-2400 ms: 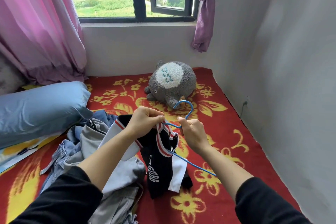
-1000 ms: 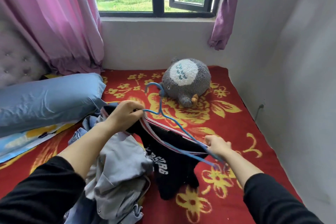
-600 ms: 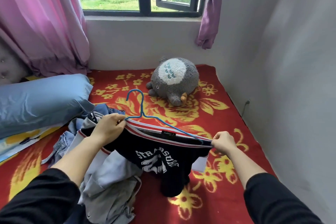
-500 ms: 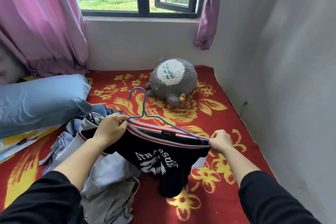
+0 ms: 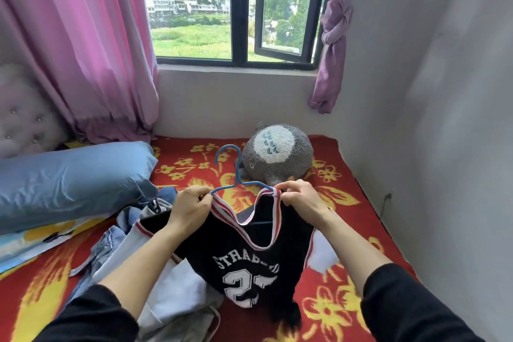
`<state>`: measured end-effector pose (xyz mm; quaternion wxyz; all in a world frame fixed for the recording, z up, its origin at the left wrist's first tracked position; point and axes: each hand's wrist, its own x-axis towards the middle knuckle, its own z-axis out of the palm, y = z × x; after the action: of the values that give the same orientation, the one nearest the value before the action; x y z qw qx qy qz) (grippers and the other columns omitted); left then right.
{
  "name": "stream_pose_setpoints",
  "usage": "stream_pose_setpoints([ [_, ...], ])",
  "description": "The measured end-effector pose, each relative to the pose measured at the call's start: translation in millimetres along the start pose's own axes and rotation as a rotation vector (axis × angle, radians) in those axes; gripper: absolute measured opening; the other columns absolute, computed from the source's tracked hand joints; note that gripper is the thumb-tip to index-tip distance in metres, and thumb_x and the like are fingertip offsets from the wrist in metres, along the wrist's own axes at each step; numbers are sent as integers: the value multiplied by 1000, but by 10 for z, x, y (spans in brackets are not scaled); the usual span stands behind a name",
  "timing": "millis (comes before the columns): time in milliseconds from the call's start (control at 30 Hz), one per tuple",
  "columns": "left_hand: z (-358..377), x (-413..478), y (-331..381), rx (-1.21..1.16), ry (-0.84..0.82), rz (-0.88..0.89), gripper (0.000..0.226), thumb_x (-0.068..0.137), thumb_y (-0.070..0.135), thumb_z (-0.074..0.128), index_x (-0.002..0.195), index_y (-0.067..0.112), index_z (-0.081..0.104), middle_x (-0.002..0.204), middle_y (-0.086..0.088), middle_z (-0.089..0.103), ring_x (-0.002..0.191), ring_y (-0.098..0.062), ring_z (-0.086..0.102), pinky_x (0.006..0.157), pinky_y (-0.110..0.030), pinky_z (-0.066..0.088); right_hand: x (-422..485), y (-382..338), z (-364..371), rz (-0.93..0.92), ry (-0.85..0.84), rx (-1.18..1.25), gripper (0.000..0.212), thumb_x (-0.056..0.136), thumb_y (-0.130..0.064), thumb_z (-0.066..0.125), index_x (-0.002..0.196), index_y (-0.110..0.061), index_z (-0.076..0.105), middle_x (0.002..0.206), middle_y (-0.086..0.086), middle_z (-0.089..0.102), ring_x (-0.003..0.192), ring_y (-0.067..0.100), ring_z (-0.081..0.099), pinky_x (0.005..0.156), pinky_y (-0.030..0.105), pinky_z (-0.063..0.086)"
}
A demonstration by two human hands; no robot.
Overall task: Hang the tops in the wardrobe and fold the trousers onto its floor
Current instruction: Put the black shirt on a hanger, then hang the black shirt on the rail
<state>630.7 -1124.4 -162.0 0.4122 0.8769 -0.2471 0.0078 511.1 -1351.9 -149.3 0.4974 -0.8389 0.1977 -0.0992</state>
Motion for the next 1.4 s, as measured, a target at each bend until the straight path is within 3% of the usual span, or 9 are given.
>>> stream_pose_setpoints([
  [100,-179,87,132,-108,64,16,23,89,10,55,76,20,71,74,3,69,76,-13,61,69,-28,46,111,-69,29,-166,237,-599,18,89,-44,59,99,-30,66,108,-5,44,109,13,36,91,32,25],
  [200,-414,185,239,-82,134,107,17,89,12,59,92,24,71,85,11,67,80,-11,60,74,-24,45,237,-331,12,-246,330,-503,20,96,-37,50,81,-25,54,88,-8,52,98,18,50,83,34,22],
  [367,-970,295,-6,128,243,46,20,93,29,59,108,20,70,95,3,65,95,-27,60,86,-43,45,357,-761,-134,-269,536,-304,25,94,-34,57,74,-20,51,67,-7,55,74,22,55,78,34,25],
  [533,-1349,107,-64,35,315,50,21,91,33,61,100,18,71,87,0,68,89,-28,61,75,-36,44,357,-1090,-40,-399,539,-351,28,94,-39,56,82,-13,58,79,-2,63,80,22,58,85,39,39],
  [633,-1599,-97,43,16,402,57,22,92,33,61,102,16,70,98,-4,70,94,-26,61,85,-43,47,284,-1335,53,-509,614,-362,25,96,-40,50,95,-16,58,95,-4,57,99,21,52,98,42,30],
  [733,-1872,-370,193,24,526,83,18,92,31,60,100,16,69,97,-2,68,92,-21,61,82,-35,45,157,-1598,184,-649,639,-381,27,97,-38,46,117,-21,53,117,-2,52,118,22,41,104,43,21],
  [867,-2135,-959,222,103,641,-4,15,93,28,60,100,17,68,97,-2,68,91,-23,60,82,-41,47,-111,-1831,459,-814,598,-470,29,98,-31,45,126,-23,49,132,1,46,126,22,34,106,40,15],
  [1100,-2360,-2409,-46,232,770,-267,14,91,22,63,97,11,69,92,1,64,81,-12,52,64,-18,29,-846,-2036,1288,-917,302,-582,29,92,-9,52,119,-20,54,130,3,43,127,24,32,106,43,13],
  [1400,-3609,-4203,-146,406,1008,-362,12,94,26,58,96,18,67,83,10,63,70,-1,55,62,-12,38,-2336,-3311,2429,-1323,63,-176,17,101,-25,40,91,-17,50,88,-3,54,87,22,51,86,37,20],
])
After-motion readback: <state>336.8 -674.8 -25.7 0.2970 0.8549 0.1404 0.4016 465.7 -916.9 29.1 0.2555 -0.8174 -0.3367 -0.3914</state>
